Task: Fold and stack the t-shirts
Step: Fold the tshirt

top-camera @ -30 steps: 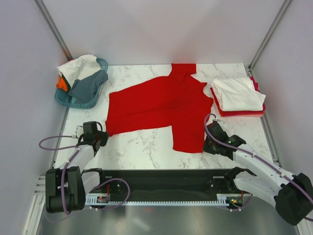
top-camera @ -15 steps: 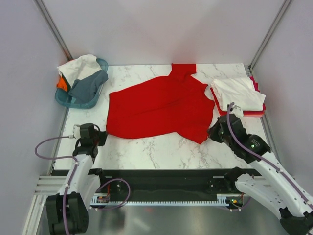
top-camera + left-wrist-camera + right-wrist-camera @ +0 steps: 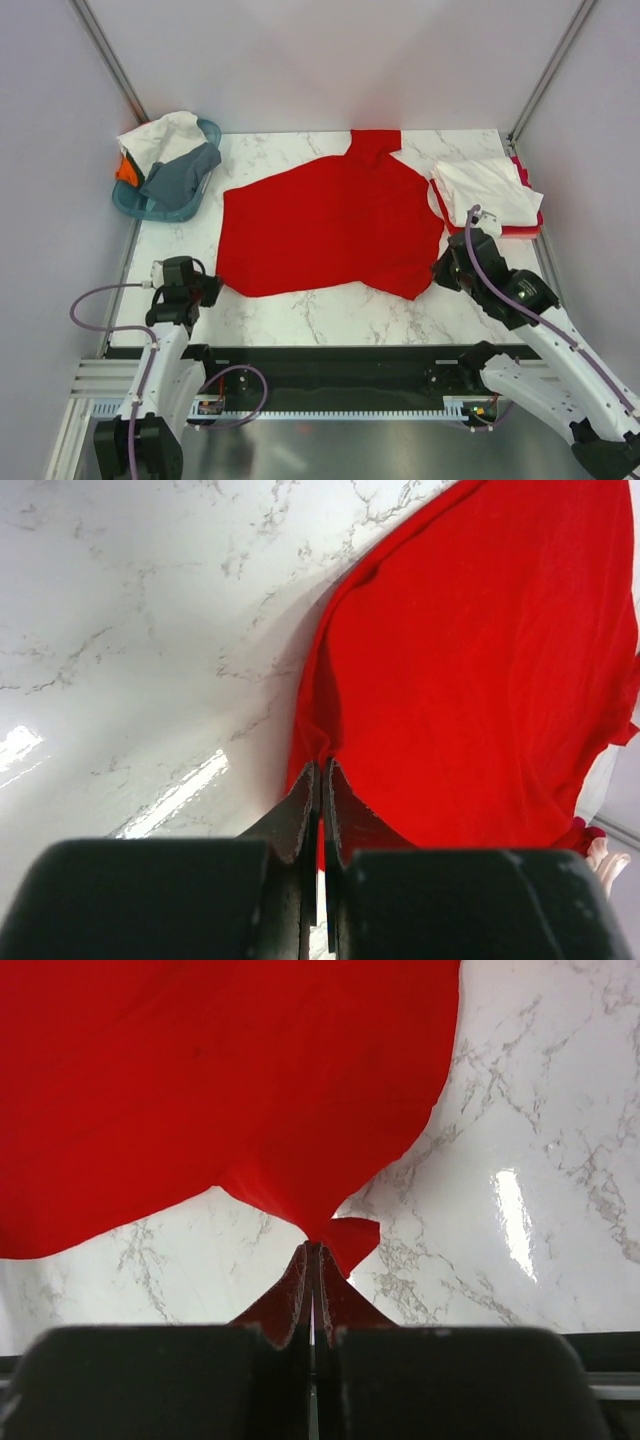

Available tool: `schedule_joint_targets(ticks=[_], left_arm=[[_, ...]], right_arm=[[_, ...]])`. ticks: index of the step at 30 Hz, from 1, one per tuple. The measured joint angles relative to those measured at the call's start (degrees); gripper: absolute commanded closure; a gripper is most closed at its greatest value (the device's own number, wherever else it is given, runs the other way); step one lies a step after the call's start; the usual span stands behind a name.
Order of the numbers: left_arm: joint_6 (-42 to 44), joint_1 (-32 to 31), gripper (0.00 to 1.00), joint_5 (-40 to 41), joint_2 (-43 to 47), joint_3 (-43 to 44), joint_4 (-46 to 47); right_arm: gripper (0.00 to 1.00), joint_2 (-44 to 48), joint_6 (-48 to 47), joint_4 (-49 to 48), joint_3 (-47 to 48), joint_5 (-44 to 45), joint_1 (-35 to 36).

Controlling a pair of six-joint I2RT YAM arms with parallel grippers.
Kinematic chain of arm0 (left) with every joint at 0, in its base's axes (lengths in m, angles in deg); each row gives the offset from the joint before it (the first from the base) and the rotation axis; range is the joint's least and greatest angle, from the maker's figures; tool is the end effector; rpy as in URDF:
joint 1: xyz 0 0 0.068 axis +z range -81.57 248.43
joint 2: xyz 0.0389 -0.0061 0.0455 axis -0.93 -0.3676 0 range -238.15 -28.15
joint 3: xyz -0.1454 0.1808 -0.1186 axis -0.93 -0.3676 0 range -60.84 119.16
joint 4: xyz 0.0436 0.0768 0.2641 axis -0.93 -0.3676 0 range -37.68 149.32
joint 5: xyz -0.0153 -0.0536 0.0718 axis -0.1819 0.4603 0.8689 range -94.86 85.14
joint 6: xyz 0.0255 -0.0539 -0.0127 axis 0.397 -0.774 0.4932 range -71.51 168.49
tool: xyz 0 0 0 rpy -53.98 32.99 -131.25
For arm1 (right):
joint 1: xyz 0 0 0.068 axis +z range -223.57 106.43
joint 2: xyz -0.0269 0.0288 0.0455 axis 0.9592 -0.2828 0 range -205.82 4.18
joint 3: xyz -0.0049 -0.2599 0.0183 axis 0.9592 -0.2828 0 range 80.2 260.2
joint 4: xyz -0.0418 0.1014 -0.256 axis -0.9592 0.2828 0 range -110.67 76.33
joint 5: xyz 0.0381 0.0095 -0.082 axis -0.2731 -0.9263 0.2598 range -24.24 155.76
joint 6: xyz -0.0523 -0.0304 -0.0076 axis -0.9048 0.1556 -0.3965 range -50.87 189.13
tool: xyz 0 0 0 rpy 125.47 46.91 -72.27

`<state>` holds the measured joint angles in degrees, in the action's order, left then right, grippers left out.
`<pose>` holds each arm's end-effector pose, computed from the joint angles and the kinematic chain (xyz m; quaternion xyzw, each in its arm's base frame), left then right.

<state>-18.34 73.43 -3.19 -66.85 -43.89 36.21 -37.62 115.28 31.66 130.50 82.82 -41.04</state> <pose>0.1744 0.0166 0.1446 -0.5461 0.7445 -0.1857 0.3362 0.1496 0.0796 0.2978 0.1656 0.8964 0.1402 0.3864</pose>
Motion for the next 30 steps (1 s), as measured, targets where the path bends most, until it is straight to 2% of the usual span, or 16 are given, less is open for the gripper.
schedule_joint_targets(ticks=[13,20,30], left_arm=[[0.0,0.0,0.98,3.8,-14.3,15.4,-2.2],[-0.3,0.0,0.98,4.3,-24.8,19.3,-1.8],[-1.7,0.0,0.98,4.2,-31.1,21.3,2.6]], right_arm=[[1.0,-18.6,-6.0,-6.1,11.9,5.0,-0.9],[1.0,-29.2,-9.6,-11.4,17.4,3.3,-7.4],[1.0,-41.3,-13.4,-14.6,28.5,-0.2,-13.0]])
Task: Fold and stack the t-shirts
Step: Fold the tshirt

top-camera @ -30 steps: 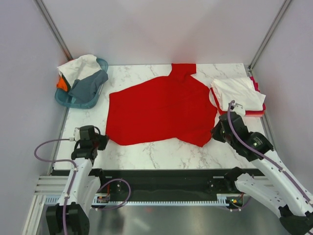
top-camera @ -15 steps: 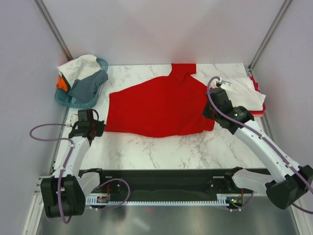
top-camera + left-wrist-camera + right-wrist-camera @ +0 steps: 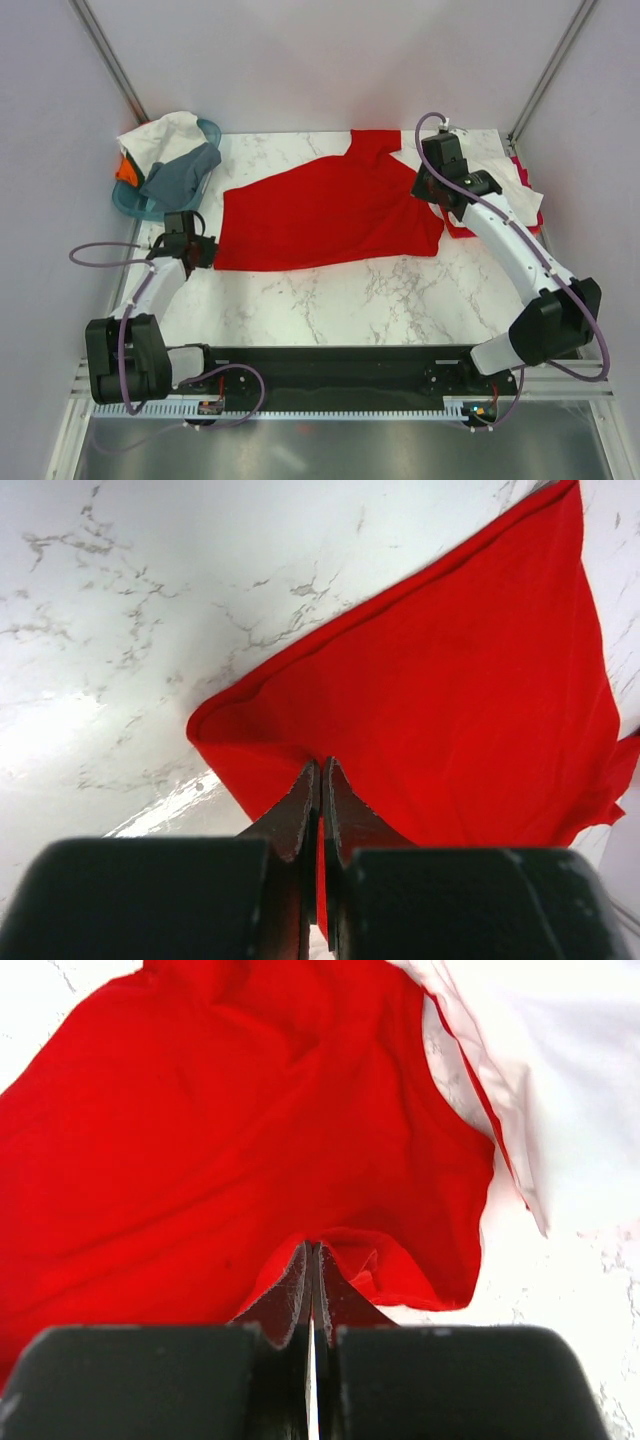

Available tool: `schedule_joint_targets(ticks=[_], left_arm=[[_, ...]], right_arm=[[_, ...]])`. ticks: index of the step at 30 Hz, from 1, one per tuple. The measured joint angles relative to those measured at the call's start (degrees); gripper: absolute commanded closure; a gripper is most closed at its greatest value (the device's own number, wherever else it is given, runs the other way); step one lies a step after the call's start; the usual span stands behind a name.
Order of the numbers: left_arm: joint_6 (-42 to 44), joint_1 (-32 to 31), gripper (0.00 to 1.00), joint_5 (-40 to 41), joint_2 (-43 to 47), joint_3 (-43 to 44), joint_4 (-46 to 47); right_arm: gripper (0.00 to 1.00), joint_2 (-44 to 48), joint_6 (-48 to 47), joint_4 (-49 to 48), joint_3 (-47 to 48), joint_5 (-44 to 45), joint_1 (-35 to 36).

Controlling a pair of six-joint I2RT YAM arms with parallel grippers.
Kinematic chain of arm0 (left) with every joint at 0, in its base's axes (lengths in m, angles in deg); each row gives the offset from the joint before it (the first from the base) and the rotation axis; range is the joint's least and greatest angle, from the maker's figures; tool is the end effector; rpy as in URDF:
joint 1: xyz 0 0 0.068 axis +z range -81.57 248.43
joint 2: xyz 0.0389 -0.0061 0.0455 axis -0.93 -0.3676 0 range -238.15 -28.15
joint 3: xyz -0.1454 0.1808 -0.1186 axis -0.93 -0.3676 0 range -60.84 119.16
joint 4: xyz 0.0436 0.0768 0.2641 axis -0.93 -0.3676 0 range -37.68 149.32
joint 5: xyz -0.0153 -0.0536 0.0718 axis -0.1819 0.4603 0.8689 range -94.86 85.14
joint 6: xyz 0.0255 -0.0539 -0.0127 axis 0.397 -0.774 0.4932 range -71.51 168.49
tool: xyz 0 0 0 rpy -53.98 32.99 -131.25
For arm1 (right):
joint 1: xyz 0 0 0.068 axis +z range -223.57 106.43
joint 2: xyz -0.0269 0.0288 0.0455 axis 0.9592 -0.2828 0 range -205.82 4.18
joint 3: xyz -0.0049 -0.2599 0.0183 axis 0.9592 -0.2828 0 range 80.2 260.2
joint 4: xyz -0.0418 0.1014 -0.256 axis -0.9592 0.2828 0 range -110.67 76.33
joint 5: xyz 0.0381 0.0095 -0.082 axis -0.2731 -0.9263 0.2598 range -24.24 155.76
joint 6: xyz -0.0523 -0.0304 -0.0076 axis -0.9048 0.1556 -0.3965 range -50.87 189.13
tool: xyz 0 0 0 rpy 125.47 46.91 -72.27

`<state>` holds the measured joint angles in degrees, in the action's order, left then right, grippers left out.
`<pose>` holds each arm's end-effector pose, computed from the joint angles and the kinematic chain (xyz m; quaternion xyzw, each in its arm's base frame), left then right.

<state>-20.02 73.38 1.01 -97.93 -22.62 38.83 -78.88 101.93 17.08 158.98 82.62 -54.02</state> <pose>0.2607 0.0273 0.1687 -0.5781 0.7470 -0.1299 0.3015 0.3285 0.1027 0.3244 0.1634 0.8909 0.0571 0.4200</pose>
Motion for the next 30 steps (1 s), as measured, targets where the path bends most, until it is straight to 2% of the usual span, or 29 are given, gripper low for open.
schedule_joint_targets(ticks=[19,30], left_arm=[[-5.0,0.0,0.98,-0.5,-13.7,8.5,6.4],[-6.9,0.0,0.98,0.0,-14.2,8.7,7.4]], right_arm=[[1.0,-18.6,-3.1,-0.9,14.9,-4.2,-6.7],[1.0,-24.8,-3.1,-0.6,21.8,-5.6,-7.4]])
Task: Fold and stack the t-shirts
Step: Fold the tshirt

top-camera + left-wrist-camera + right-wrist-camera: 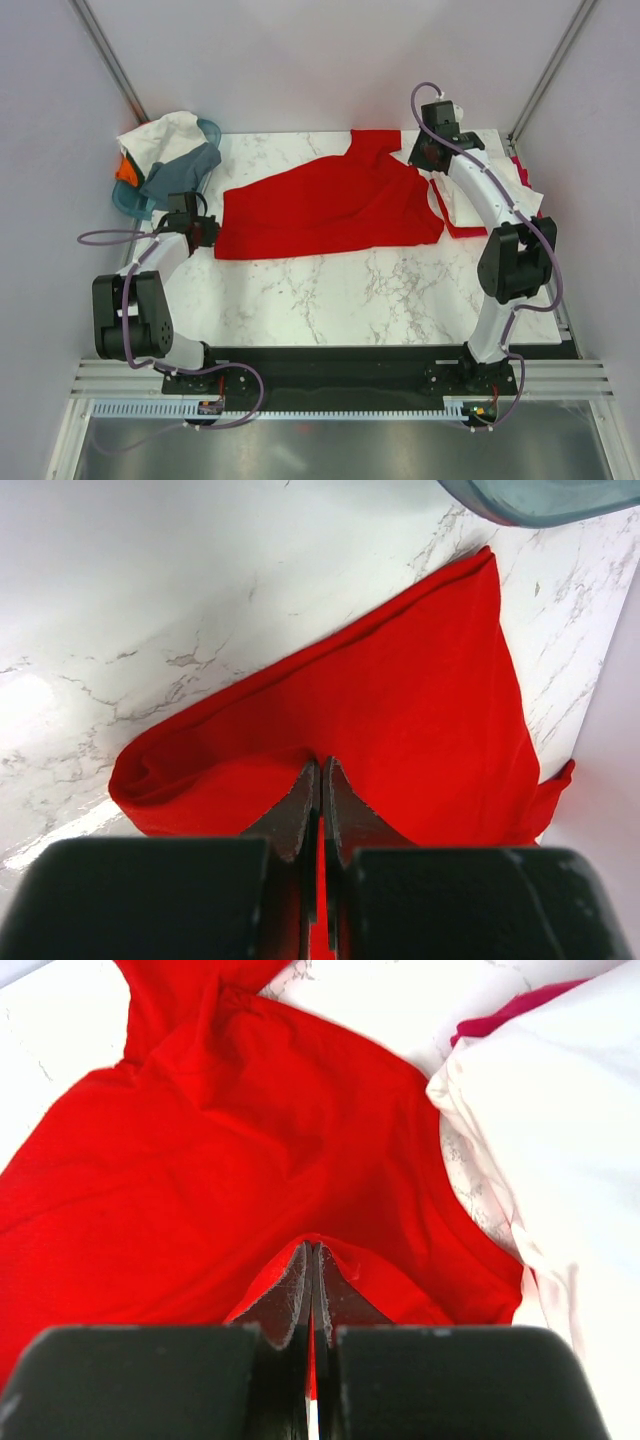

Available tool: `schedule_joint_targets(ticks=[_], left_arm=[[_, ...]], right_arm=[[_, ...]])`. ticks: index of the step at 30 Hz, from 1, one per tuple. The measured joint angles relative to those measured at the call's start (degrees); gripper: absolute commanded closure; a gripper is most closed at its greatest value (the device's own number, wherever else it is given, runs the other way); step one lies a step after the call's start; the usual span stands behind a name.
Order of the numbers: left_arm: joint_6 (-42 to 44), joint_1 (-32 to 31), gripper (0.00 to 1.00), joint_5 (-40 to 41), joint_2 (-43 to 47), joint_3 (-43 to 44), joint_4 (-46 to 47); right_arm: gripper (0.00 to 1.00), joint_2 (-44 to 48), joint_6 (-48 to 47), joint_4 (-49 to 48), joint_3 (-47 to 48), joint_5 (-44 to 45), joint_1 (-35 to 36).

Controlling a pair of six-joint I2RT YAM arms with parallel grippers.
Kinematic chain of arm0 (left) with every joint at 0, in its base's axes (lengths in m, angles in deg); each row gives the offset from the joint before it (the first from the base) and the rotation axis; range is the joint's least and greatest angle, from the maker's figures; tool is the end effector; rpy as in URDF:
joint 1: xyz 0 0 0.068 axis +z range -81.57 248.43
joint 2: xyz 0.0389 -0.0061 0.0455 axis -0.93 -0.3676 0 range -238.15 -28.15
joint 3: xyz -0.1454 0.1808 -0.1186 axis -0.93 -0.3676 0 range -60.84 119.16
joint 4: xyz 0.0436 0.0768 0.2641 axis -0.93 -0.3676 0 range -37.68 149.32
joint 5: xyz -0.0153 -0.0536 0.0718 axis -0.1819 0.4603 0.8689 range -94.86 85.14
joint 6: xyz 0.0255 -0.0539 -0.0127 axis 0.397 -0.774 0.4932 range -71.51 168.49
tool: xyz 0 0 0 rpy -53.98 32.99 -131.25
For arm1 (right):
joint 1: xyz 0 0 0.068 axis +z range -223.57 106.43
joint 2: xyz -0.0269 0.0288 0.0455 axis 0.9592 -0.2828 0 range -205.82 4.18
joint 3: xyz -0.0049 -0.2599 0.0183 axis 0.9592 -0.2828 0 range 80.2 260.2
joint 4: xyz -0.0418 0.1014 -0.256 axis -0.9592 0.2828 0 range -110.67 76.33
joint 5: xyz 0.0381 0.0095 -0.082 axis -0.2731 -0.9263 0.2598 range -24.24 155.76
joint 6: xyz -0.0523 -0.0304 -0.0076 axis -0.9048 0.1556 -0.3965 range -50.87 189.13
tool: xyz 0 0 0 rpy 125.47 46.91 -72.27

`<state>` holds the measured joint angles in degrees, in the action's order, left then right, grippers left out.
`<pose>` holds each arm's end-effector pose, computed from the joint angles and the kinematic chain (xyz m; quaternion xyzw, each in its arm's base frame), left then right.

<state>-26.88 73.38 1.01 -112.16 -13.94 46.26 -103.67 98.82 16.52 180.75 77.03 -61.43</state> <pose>0.3146 0.0320 0.1610 -0.6189 0.7064 -0.1568 0.3057 0.4422 0.0860 0.2956 0.1775 0.9012 0.0528 0.3919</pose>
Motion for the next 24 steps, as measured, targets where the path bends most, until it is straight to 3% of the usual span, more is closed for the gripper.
schedule_joint_targets(ticks=[14,24], left_arm=[[-2.2,0.5,0.98,0.0,0.1,0.0,3.0],[-3.0,0.8,0.98,-0.2,0.5,-0.4,4.9]], right_arm=[[1.0,-4.5,0.1,0.7,7.4,-1.6,-2.1],[1.0,-5.2,0.3,1.4,7.5,-2.3,-2.9]])
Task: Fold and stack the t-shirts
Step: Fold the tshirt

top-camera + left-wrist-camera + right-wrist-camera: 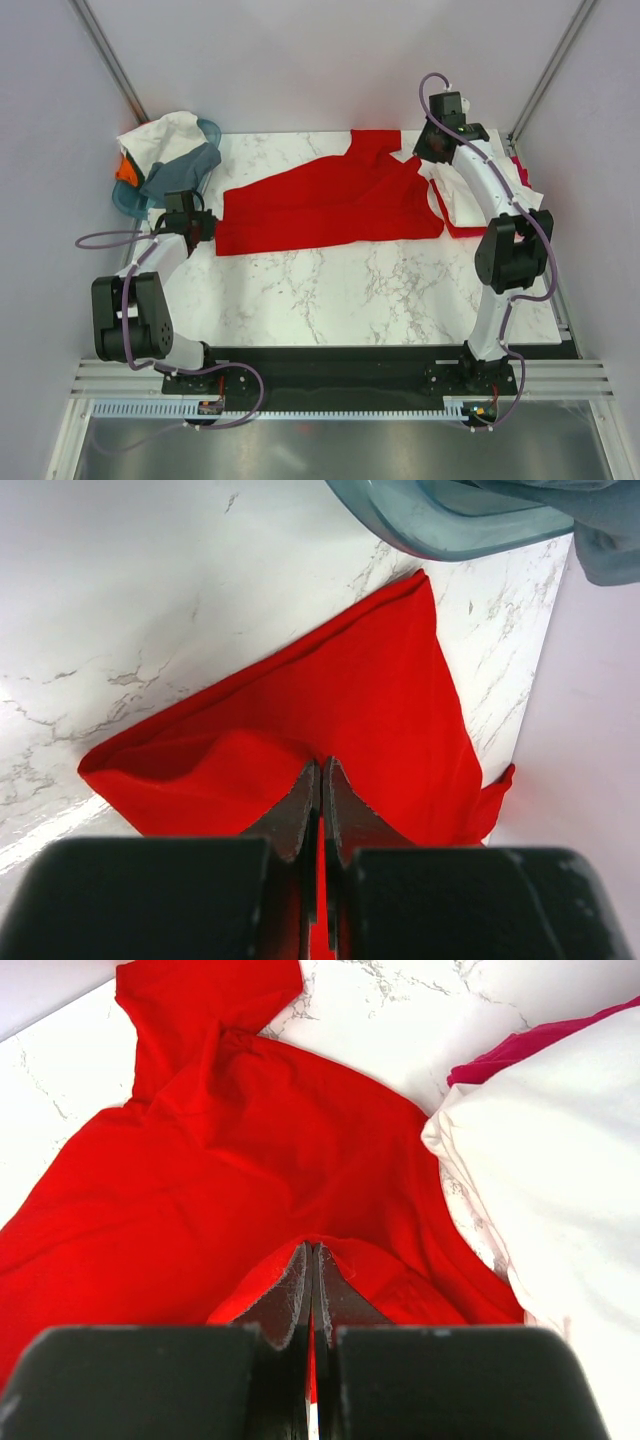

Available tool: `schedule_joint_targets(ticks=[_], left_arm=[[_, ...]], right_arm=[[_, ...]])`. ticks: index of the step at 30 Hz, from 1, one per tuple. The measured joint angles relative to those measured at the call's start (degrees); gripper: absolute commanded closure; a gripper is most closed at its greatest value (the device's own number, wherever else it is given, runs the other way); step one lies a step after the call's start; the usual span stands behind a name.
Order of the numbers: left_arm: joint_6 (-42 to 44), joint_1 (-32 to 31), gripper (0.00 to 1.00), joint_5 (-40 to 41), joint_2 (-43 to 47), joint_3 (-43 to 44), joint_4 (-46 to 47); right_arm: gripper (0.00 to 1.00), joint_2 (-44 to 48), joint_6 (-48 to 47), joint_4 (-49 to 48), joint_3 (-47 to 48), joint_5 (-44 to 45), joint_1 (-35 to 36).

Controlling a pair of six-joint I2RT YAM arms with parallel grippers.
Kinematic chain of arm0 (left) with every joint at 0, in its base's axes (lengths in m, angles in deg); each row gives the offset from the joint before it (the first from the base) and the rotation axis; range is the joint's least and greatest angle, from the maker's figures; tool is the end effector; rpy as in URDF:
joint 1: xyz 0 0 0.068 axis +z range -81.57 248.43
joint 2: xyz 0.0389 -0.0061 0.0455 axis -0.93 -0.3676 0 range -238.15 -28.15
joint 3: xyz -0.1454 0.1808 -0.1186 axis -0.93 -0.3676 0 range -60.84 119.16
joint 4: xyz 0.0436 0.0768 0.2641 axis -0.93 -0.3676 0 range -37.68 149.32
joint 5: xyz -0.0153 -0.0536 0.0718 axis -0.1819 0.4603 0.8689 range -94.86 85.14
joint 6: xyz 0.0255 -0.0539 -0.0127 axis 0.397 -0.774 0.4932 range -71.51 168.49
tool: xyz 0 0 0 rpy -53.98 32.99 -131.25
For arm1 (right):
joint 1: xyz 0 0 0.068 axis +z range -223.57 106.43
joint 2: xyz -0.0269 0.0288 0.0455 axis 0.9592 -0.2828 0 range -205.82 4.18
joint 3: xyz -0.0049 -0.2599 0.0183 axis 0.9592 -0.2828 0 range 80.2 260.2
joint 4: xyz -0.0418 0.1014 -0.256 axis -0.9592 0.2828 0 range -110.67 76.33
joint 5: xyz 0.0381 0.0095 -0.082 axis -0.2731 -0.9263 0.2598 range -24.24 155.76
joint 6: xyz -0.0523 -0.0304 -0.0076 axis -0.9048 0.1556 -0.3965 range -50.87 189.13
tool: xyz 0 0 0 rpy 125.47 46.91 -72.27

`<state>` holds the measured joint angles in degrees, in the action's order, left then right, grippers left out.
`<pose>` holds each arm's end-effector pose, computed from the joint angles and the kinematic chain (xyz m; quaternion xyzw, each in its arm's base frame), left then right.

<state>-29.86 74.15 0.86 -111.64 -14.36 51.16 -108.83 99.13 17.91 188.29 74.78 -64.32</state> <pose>0.3197 0.0366 0.1682 -0.6323 0.6731 -0.1884 0.3342 0.4669 0.0688 0.3001 0.1954 0.8954 0.0641 0.3949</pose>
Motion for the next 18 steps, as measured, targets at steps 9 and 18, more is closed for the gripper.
schedule_joint_targets(ticks=[9,18], left_arm=[[-0.3,0.0,0.98,-0.1,-1.5,0.0,1.3],[-0.5,0.1,0.95,-0.2,-4.6,0.1,1.6]], right_arm=[[1.0,-2.3,0.3,0.0,2.1,-0.7,-0.1],[1.0,-7.0,0.9,0.1,6.8,-1.7,-0.1]])
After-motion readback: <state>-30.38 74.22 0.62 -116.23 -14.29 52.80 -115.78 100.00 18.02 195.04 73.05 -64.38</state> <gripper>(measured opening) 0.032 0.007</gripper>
